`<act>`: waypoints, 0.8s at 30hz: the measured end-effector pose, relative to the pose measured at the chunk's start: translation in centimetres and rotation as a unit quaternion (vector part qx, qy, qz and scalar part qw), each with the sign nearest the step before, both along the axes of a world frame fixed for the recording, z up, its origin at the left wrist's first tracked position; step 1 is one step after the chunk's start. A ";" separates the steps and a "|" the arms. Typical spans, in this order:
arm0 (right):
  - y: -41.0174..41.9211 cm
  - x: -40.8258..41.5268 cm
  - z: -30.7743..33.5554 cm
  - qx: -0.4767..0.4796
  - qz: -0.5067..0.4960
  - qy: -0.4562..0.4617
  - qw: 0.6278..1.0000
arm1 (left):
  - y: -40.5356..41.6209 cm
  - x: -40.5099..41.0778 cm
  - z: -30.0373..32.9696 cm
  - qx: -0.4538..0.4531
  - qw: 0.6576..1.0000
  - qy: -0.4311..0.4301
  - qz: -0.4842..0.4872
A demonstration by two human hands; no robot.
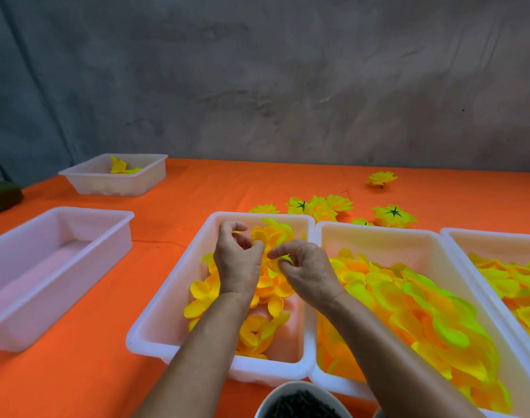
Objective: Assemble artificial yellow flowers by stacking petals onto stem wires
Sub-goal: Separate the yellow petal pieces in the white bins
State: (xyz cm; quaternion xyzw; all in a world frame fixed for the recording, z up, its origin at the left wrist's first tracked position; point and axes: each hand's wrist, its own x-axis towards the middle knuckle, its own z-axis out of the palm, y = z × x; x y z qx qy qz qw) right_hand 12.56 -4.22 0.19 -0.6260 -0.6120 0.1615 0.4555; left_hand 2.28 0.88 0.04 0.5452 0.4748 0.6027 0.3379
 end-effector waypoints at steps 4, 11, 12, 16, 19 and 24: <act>0.0 0.0 0.2 0.033 -0.033 0.050 0.998 | -0.1 0.2 -0.1 0.009 0.998 0.005 -0.069; 0.3 0.2 0.3 0.038 -0.071 0.213 0.974 | -0.2 0.4 0.0 -0.013 0.989 -0.067 -0.128; 0.3 0.2 0.4 0.029 -0.069 0.228 0.971 | -0.1 0.4 0.0 -0.004 0.991 -0.059 -0.117; 0.4 0.3 0.5 0.003 -0.053 0.256 0.965 | -0.1 0.3 0.1 0.035 0.999 -0.012 -0.035; 0.3 0.3 0.4 0.009 -0.058 0.252 0.966 | 0.1 0.0 0.2 0.035 0.999 0.001 0.040; 0.1 0.3 0.3 0.028 -0.044 0.257 0.965 | 0.4 -0.3 0.3 -0.009 0.994 -0.016 0.110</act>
